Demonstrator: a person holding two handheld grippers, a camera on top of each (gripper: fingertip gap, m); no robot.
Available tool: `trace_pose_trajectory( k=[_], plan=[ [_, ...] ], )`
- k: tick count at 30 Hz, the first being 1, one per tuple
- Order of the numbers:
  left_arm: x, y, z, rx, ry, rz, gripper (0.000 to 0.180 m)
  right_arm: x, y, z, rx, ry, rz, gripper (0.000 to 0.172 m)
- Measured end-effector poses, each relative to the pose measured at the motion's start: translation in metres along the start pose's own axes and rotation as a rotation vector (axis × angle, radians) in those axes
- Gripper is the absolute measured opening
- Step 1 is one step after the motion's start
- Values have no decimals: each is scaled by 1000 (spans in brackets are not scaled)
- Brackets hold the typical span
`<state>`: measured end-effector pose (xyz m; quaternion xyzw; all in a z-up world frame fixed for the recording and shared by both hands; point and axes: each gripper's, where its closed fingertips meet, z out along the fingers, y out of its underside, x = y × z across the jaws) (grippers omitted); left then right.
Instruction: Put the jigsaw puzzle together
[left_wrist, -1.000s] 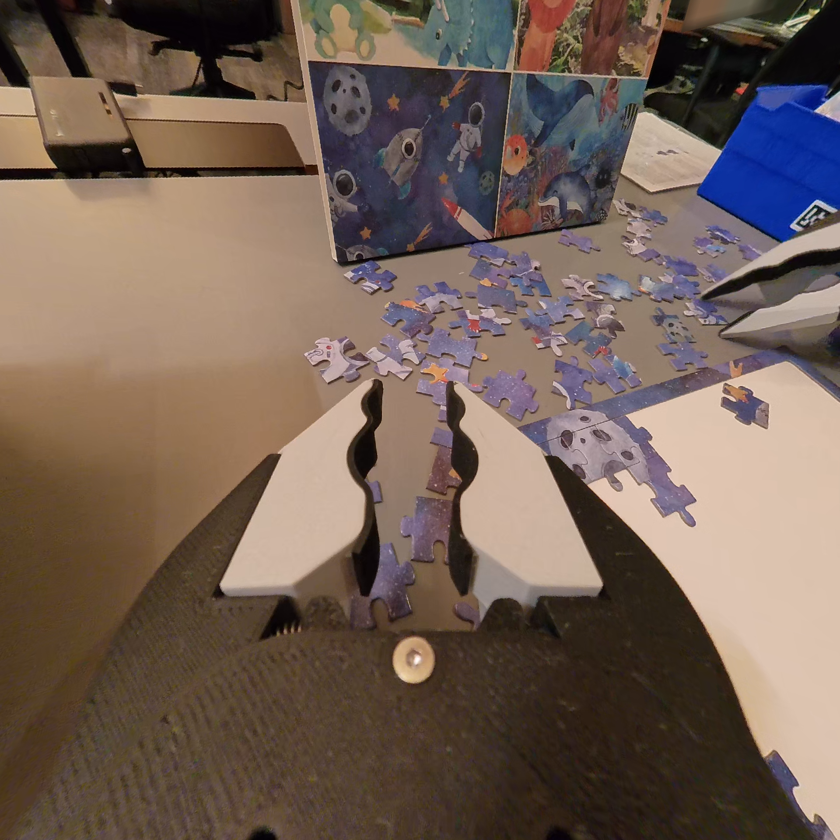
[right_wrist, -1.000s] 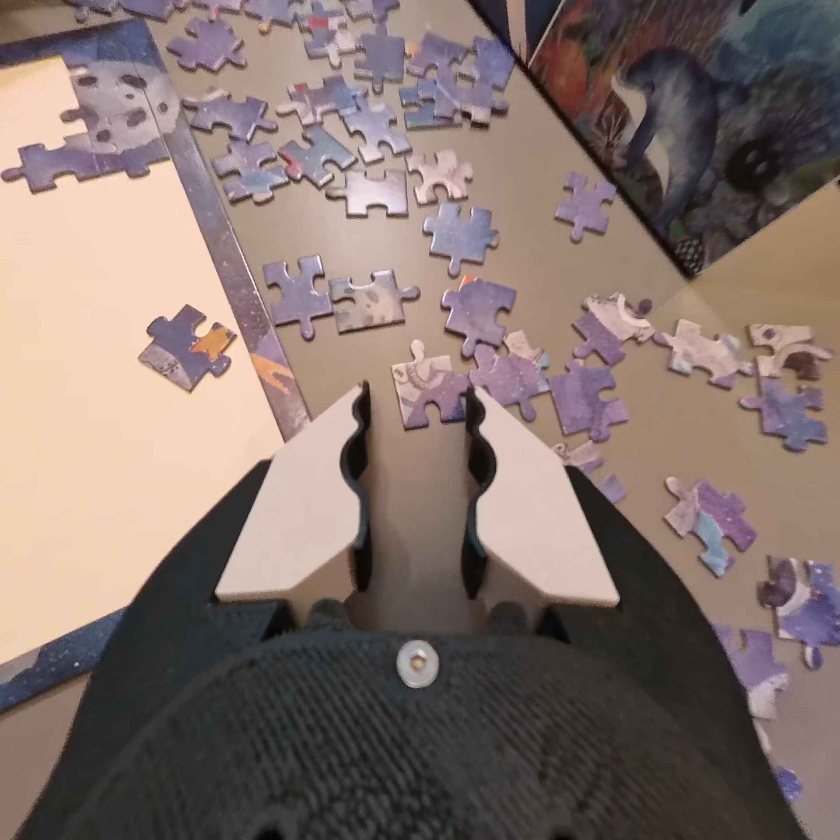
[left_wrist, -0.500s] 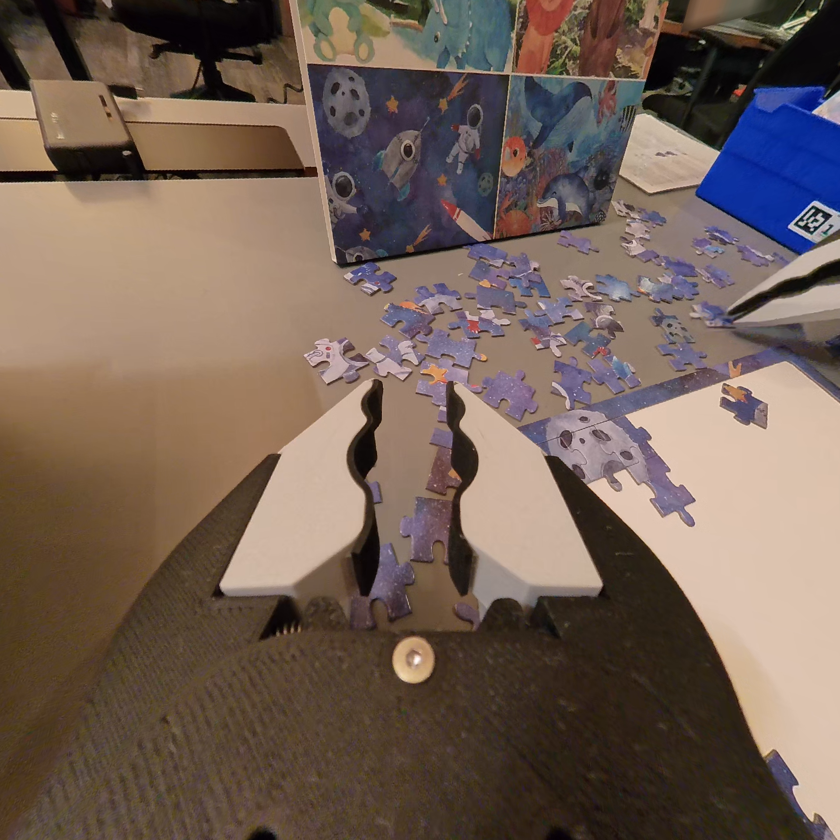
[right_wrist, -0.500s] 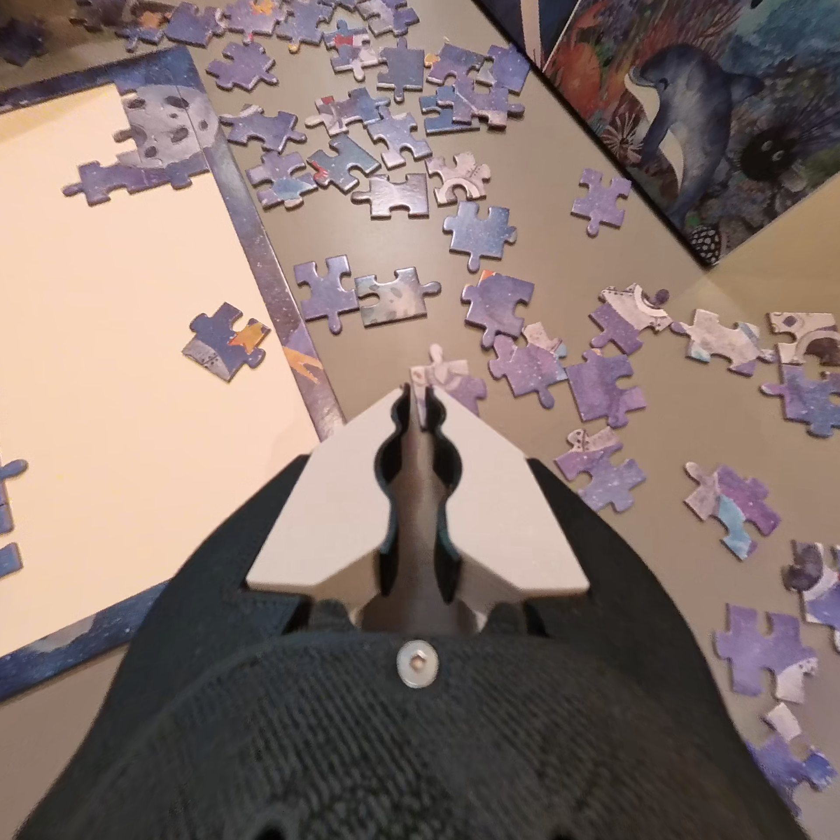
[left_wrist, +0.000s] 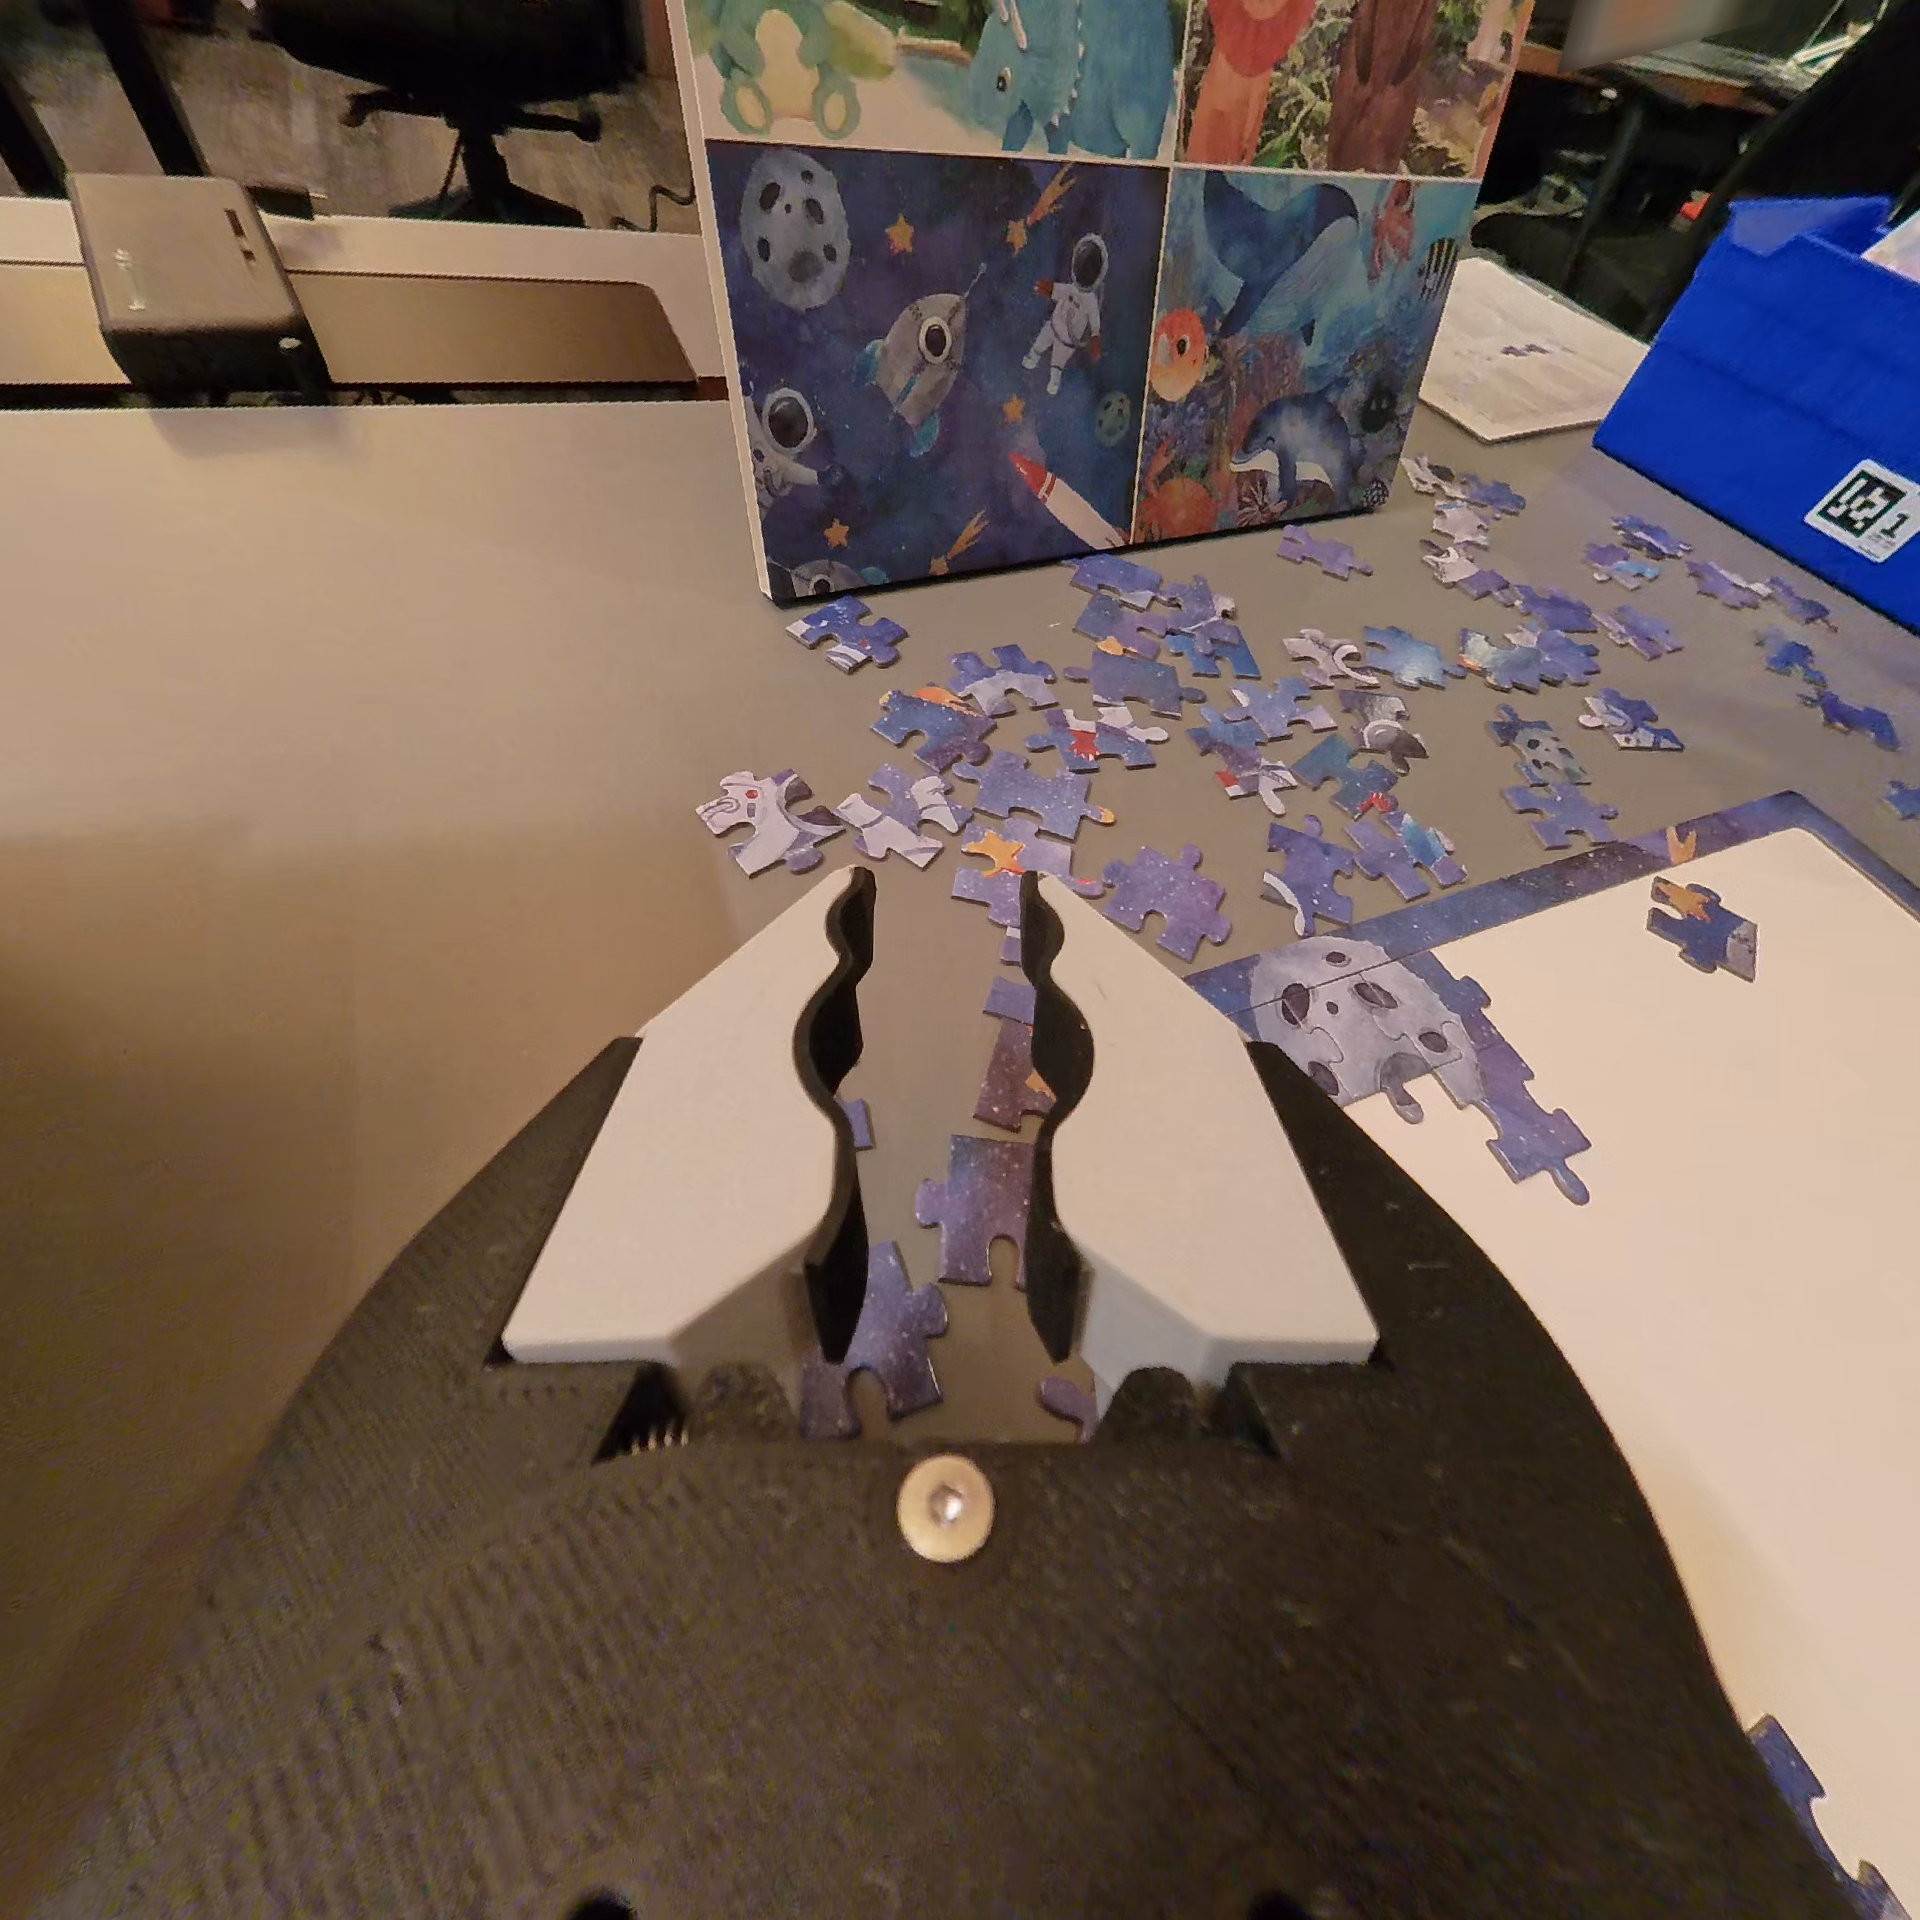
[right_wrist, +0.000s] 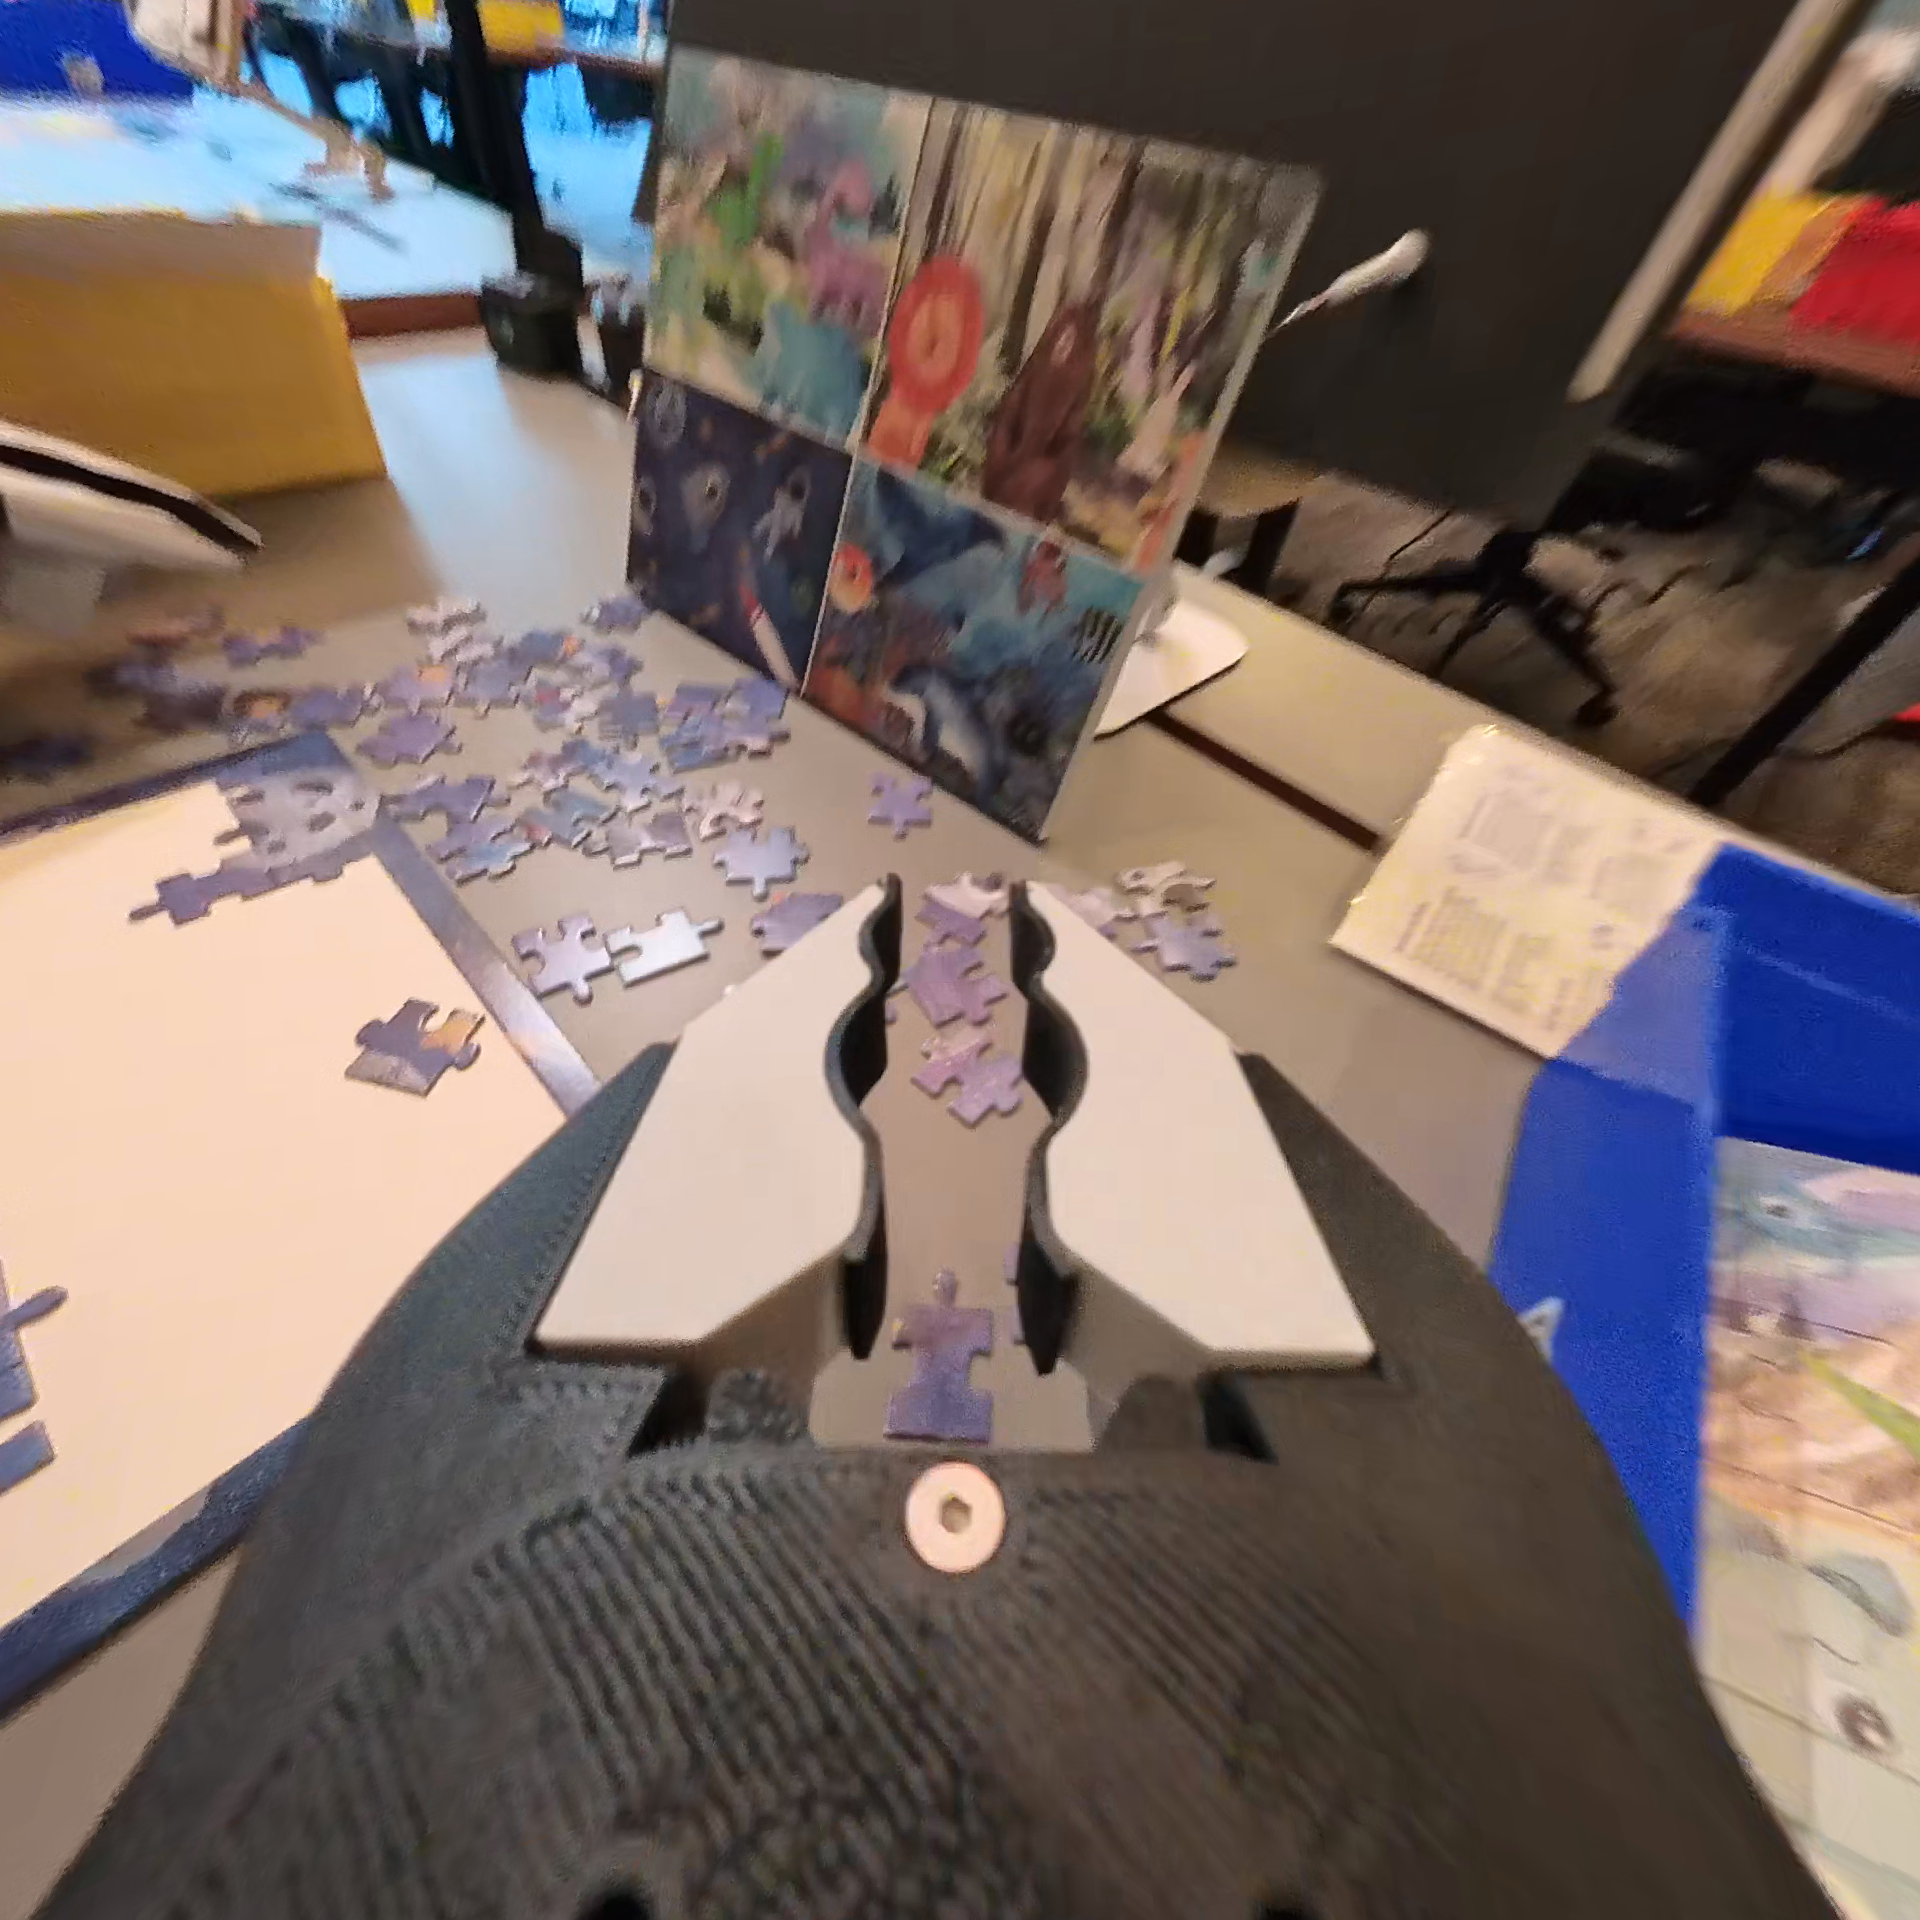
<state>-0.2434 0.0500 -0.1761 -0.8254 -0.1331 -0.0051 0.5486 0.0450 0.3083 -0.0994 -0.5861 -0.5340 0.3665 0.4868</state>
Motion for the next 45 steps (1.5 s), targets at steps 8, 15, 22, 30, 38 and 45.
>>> trace_pose_trajectory(
  k=[8, 15, 22, 30, 38, 45],
  plan=[
    [-1, 0, 0, -3, -6, 2, 26, 6, -5, -15, 65, 21, 23, 16],
    [-1, 0, 0, -1, -8, 2, 26, 7, -5, -15, 63, 56, -22, 16],
    [0, 0, 0, -1, -6, 3, 26, 10, -9, -18, 113, 16, 64, 20],
    [0, 0, 0, -3, -6, 3, 26, 7, -8, -16, 116, 5, 58, 23],
    [-1, 0, 0, -2, -7, 1, 26, -18, 15, 12, 23, -93, 61, 30],
    [-1, 0, 0, -2, -5, -2, 26, -56, 63, 52, -217, -206, -15, 53]
  ],
)
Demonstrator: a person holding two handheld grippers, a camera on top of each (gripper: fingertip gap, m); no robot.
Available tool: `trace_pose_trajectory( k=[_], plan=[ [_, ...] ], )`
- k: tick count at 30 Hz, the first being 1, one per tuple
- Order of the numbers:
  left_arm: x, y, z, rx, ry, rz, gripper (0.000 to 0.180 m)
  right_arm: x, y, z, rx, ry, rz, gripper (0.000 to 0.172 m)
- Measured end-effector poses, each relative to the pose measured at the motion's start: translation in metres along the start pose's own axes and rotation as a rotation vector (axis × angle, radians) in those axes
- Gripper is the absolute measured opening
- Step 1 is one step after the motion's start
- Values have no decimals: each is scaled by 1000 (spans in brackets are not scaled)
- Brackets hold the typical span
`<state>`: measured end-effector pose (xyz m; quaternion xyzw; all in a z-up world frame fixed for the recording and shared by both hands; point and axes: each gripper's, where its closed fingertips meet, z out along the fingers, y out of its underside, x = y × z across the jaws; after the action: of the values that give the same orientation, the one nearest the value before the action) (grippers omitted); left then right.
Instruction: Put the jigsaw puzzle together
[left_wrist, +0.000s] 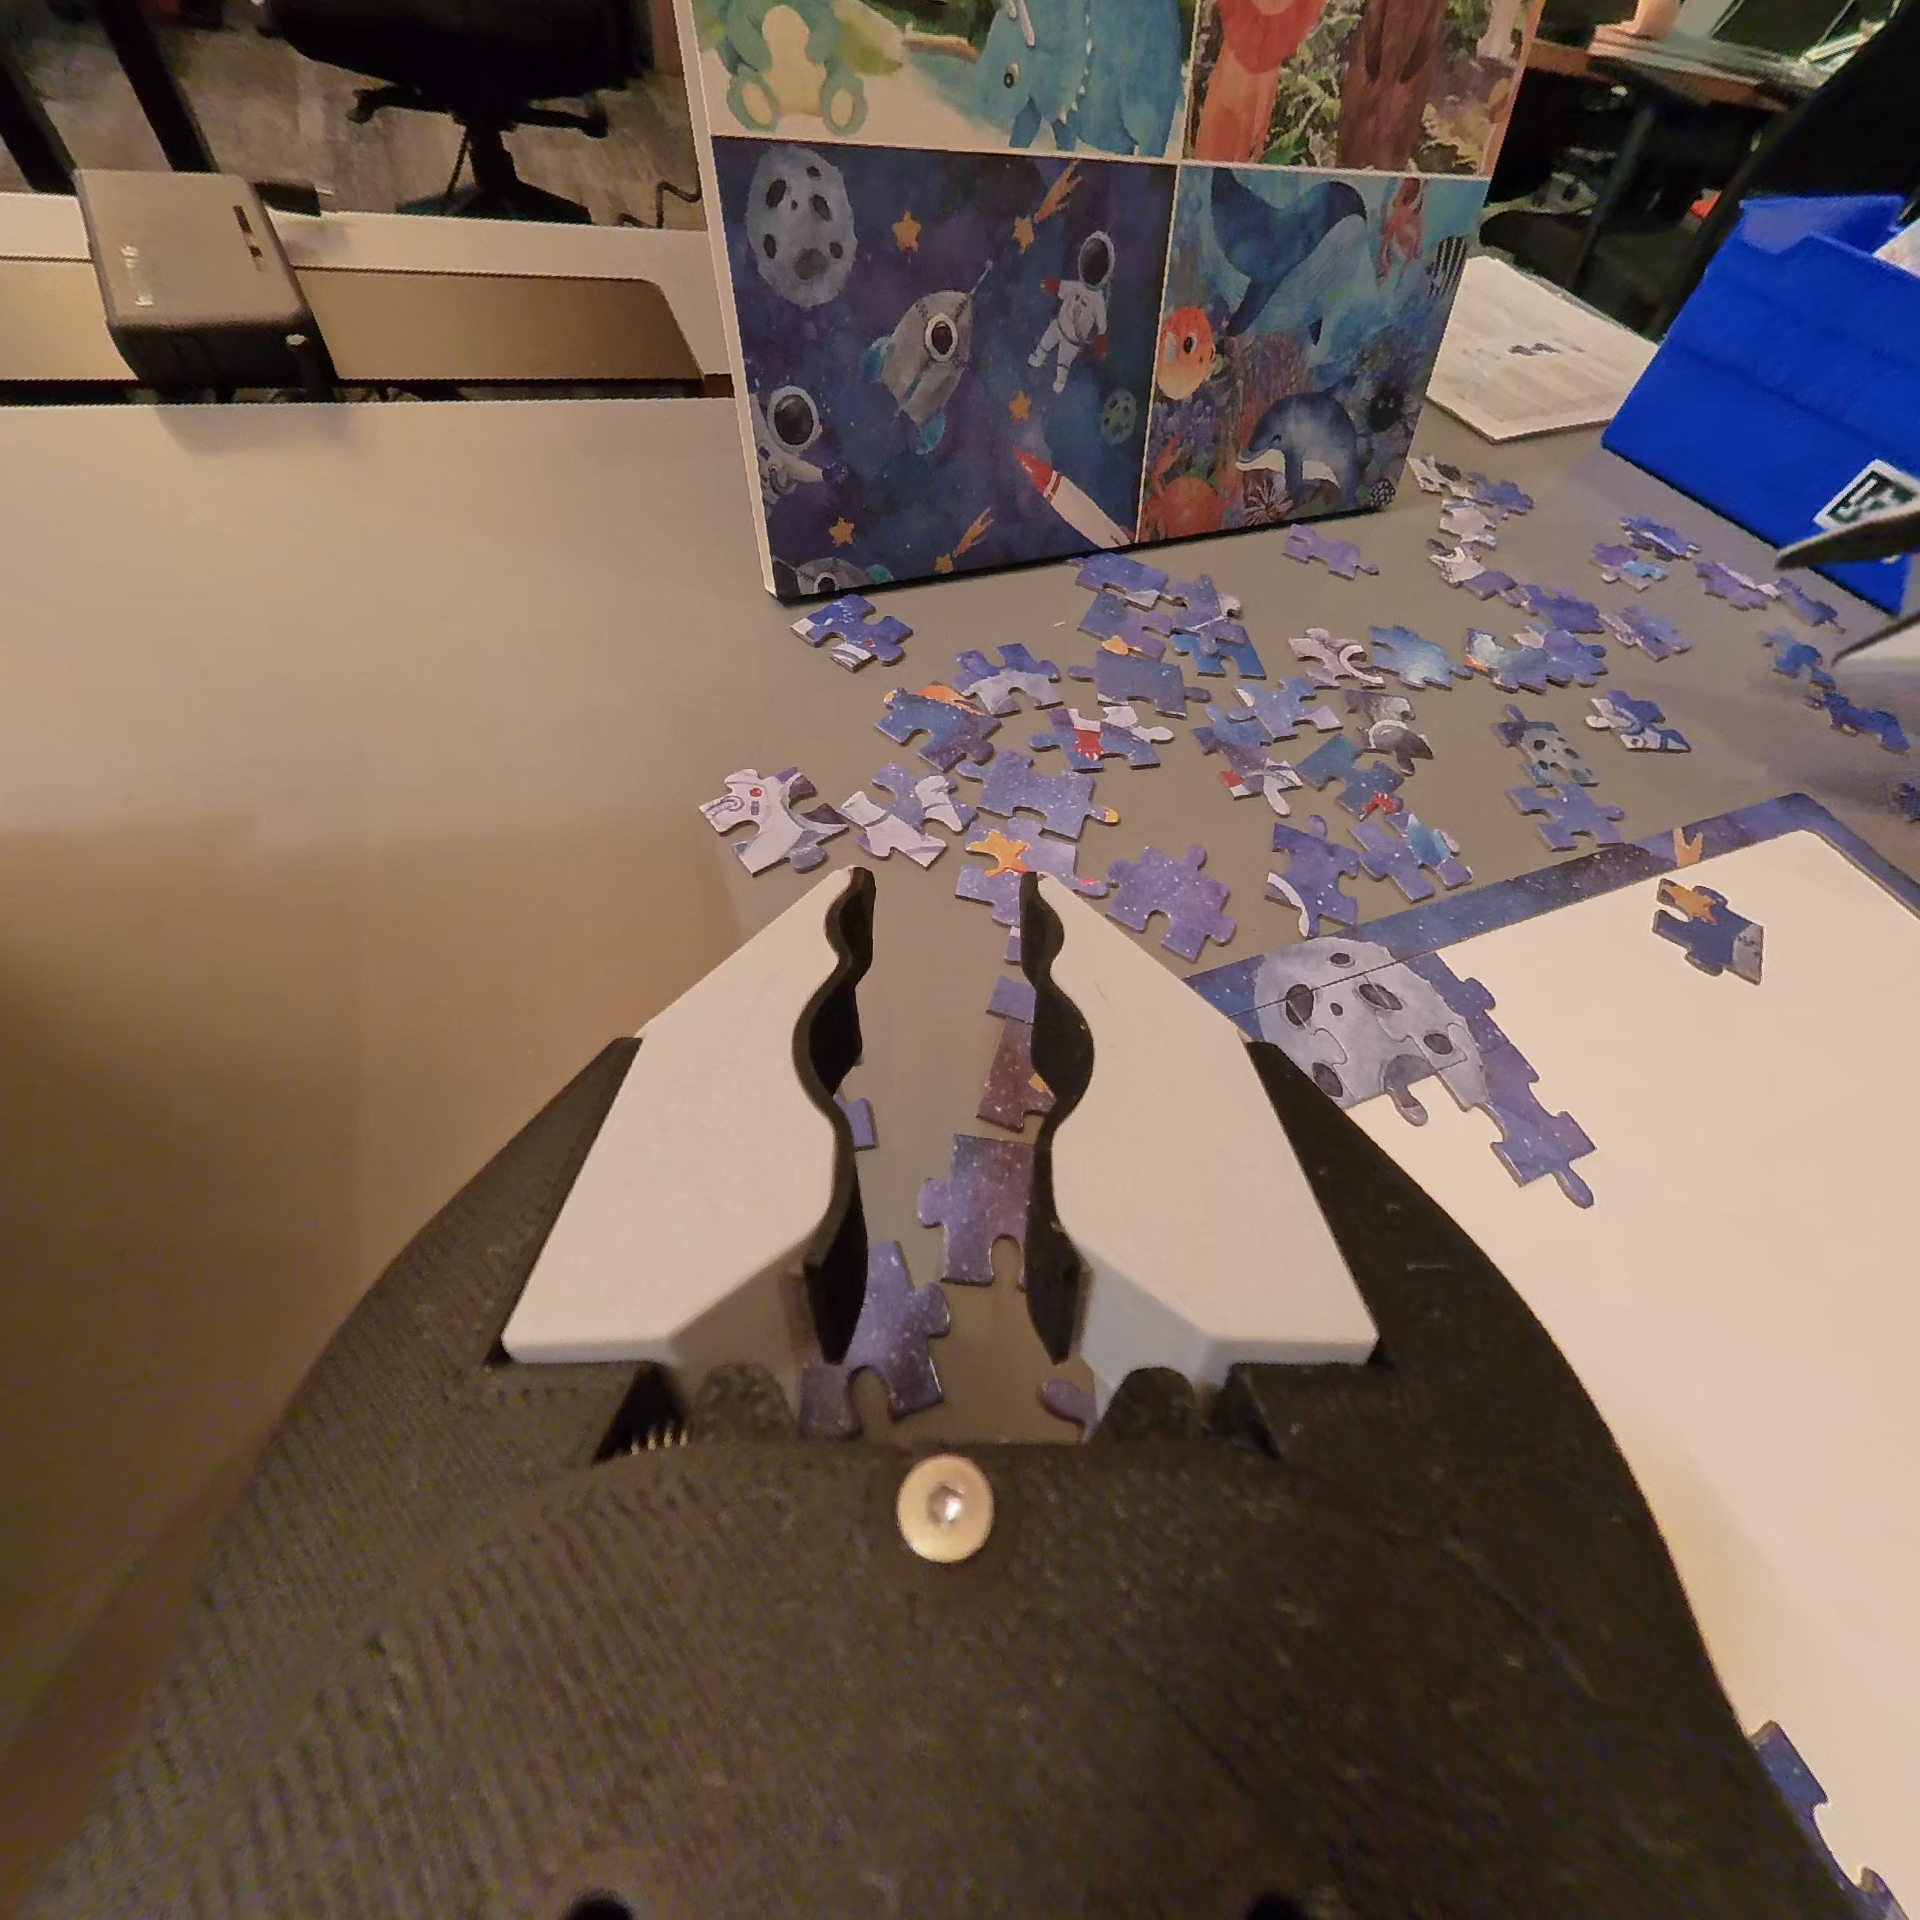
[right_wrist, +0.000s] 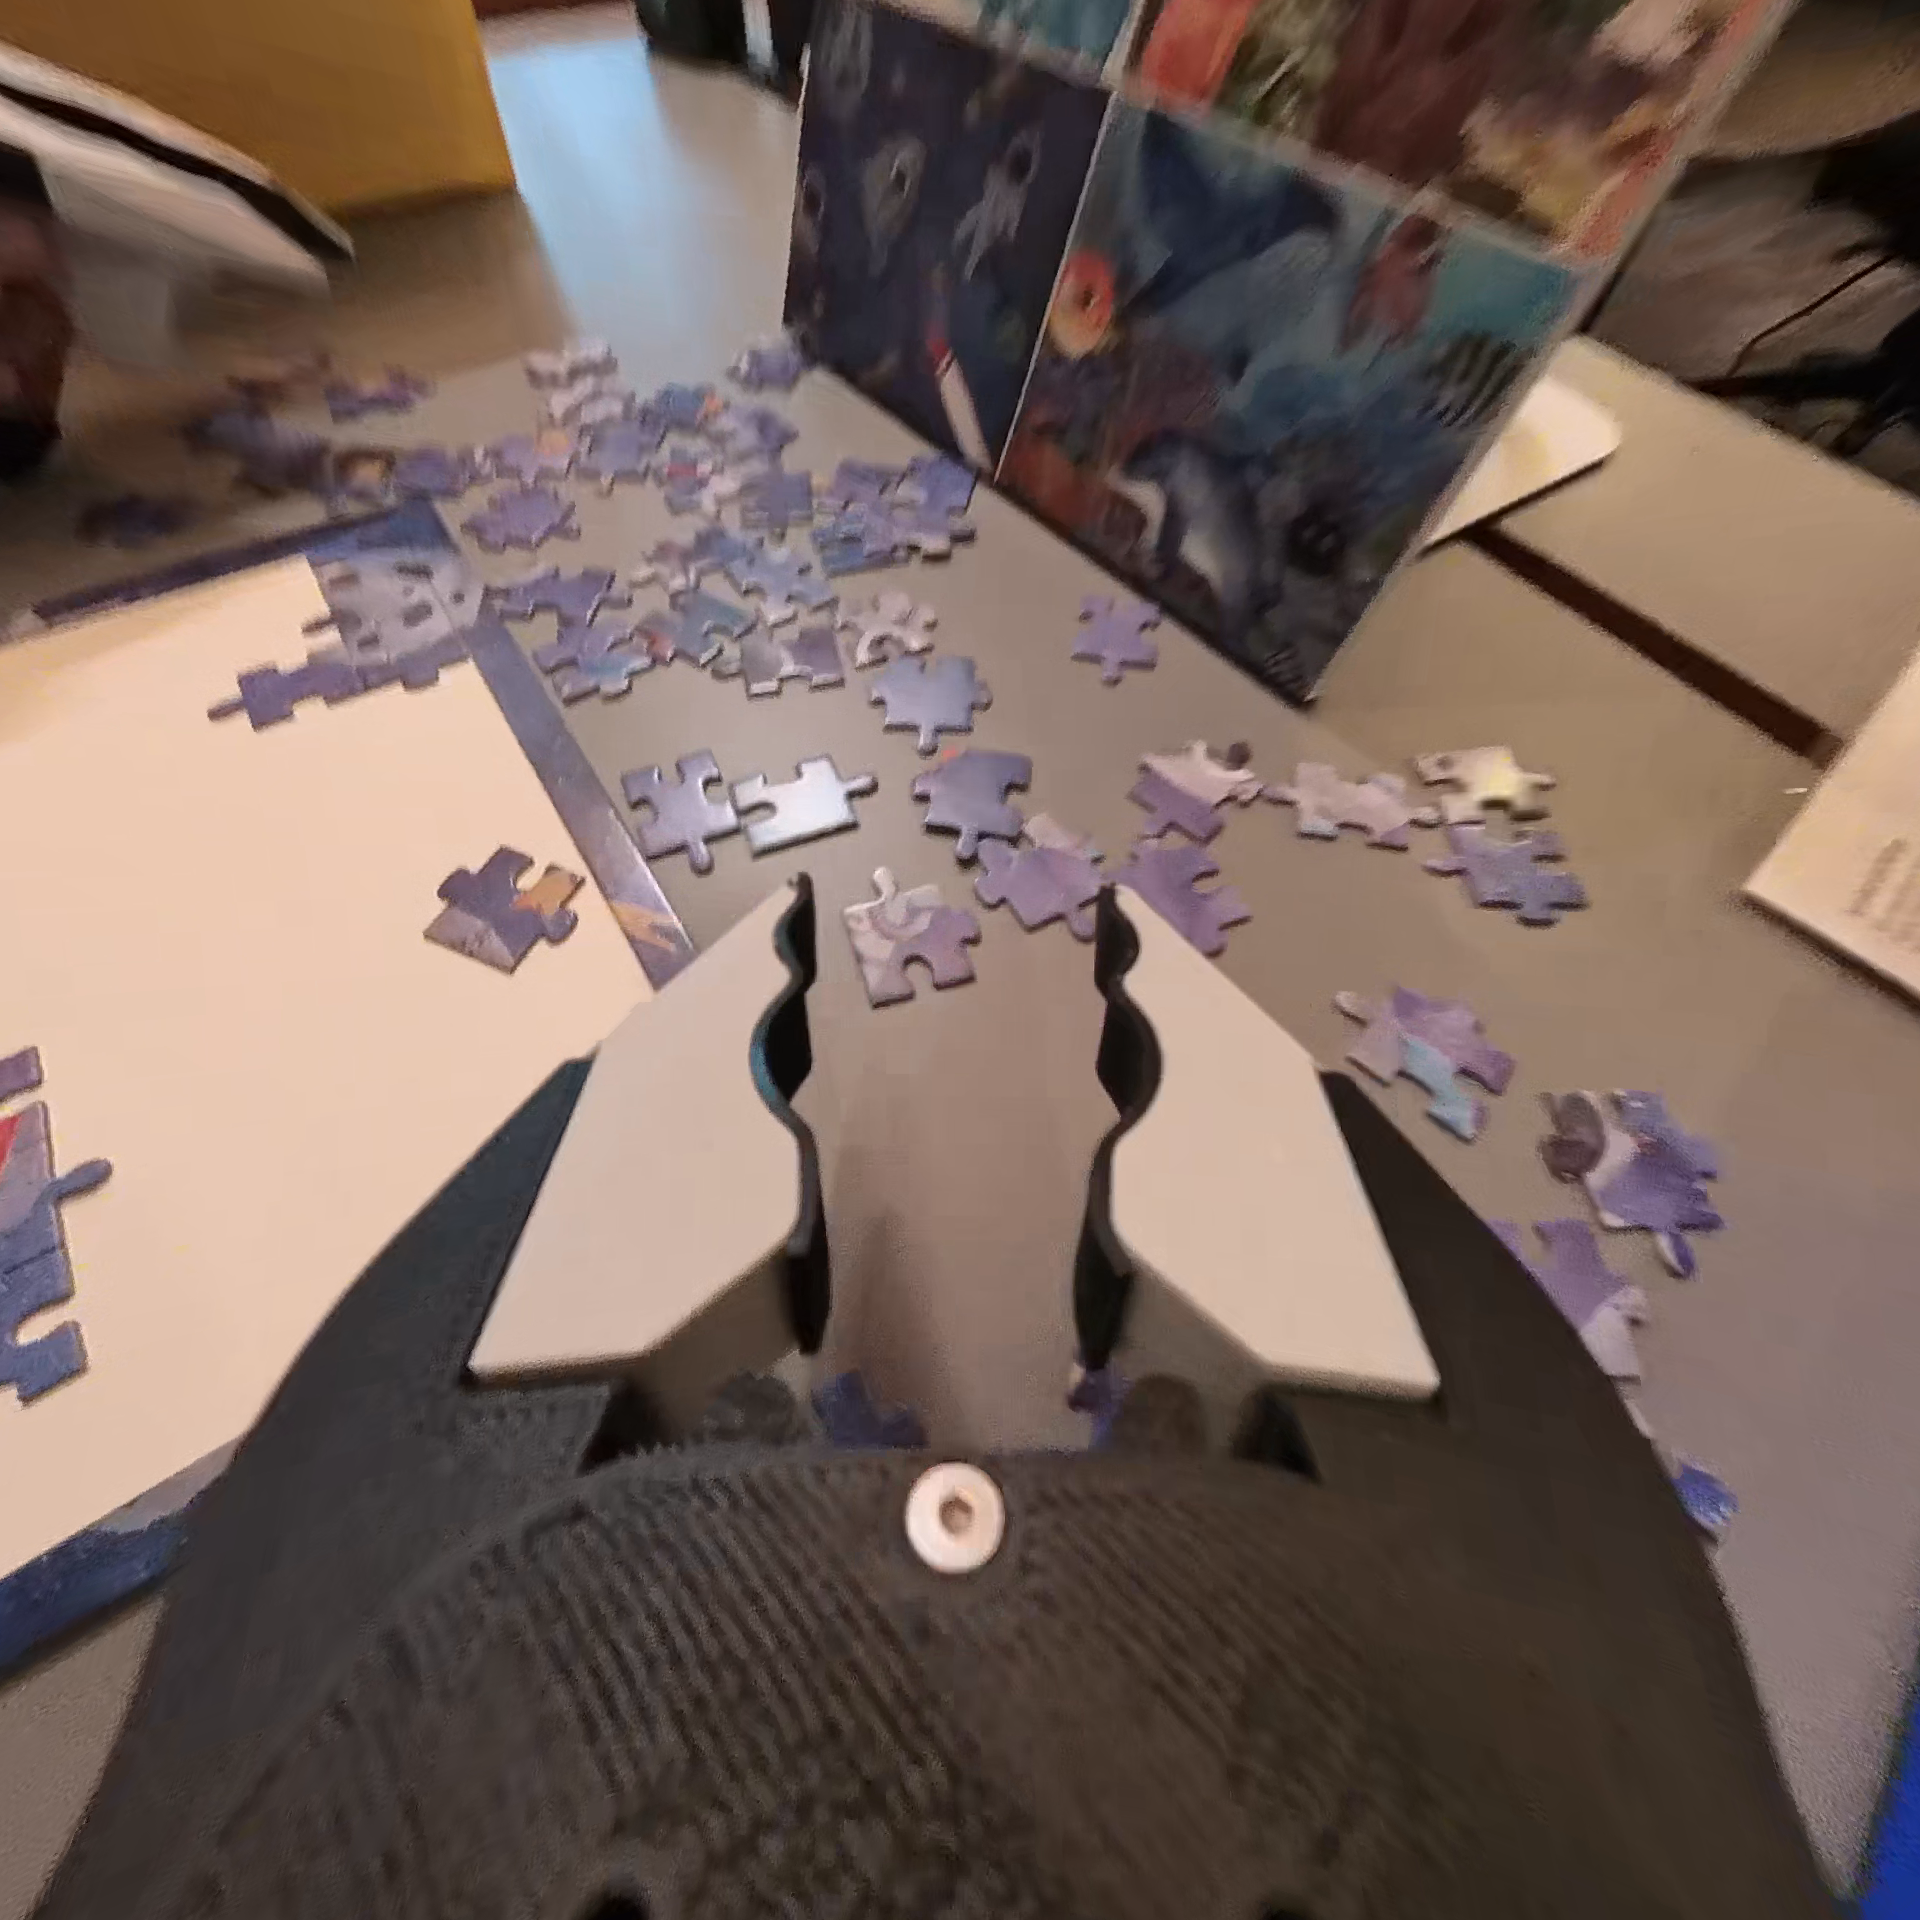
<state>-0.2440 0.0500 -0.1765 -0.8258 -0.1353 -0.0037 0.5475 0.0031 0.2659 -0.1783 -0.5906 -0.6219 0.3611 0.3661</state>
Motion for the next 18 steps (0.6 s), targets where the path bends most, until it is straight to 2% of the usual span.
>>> trace_pose_trajectory(
  k=[4, 13, 18],
  plan=[
    [0, 0, 0, -2, 3, -1, 26, -4, 13, 22, -115, -7, -60, 49],
    [0, 1, 1, -8, 7, -4, 26, -6, 18, 40, -165, -81, -91, 43],
    [0, 1, 1, -10, 9, -8, 26, -9, 23, 42, -183, -100, -85, 46]
  ],
)
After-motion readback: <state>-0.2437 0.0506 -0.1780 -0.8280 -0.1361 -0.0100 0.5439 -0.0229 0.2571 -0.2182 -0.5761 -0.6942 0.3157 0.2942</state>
